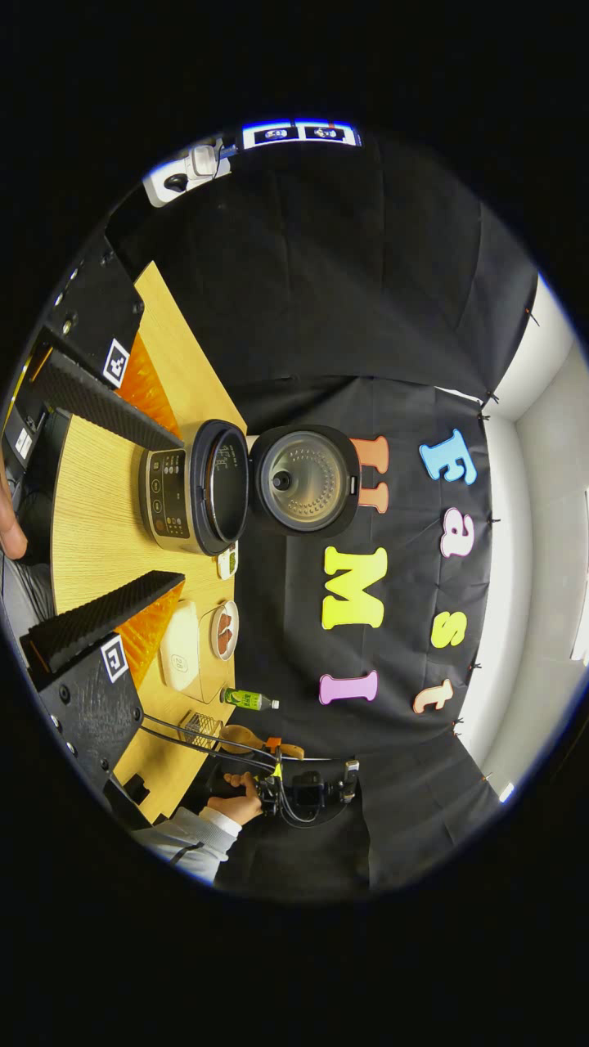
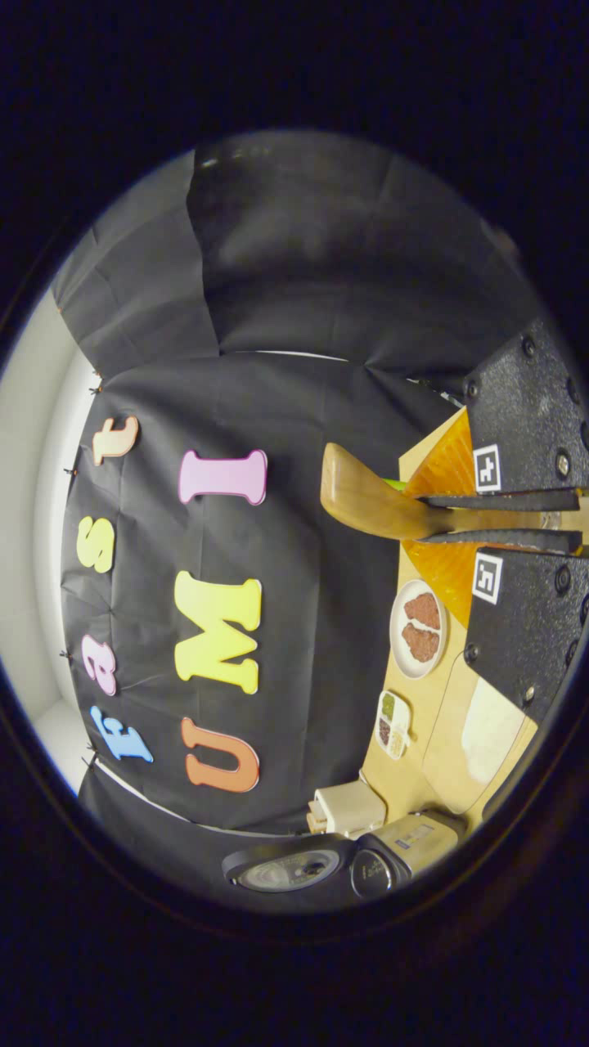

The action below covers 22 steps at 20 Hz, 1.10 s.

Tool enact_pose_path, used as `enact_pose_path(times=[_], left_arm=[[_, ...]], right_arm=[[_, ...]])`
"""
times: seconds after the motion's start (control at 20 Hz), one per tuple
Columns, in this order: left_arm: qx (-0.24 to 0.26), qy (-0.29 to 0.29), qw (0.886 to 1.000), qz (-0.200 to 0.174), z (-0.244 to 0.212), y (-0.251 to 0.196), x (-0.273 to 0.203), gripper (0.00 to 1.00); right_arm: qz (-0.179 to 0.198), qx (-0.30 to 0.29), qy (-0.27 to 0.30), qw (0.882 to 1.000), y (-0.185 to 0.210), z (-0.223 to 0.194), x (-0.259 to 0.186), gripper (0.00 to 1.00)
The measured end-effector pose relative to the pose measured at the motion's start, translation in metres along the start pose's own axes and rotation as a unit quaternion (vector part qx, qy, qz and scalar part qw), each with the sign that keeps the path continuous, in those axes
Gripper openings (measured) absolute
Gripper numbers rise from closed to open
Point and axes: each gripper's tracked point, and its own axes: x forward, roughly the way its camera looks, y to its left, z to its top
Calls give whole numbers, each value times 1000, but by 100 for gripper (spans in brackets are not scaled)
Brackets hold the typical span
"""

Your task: Close the left gripper, press the button to open the rice cooker; take a wooden spoon from the chopstick holder with the right hand, scoop a spoonful of rice and pour it into the rice cooker, then put the wooden spoon back into the chopstick holder.

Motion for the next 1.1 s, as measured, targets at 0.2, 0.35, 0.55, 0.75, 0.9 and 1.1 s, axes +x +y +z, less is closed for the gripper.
enact_pose_path(times=[0.2,0.35,0.55,0.75,0.9,1.1], left_arm=[[4,11,1000,5,-8,0,6,94],[5,17,1000,4,-11,-2,8,95],[7,18,1000,2,-9,-9,7,95],[15,10,1000,-2,1,-17,7,94],[13,4,1000,-6,10,-23,13,94],[8,-4,1000,-14,38,-22,32,95]], right_arm=[[-1,5,6,1000,-13,-14,10,14],[13,21,16,1000,-11,-21,11,15],[3,14,-7,1000,-20,-3,6,46],[-5,11,-18,1000,-25,10,-6,100],[-4,14,-23,1000,-23,16,-13,100],[1,19,-33,999,-19,28,-28,100]])
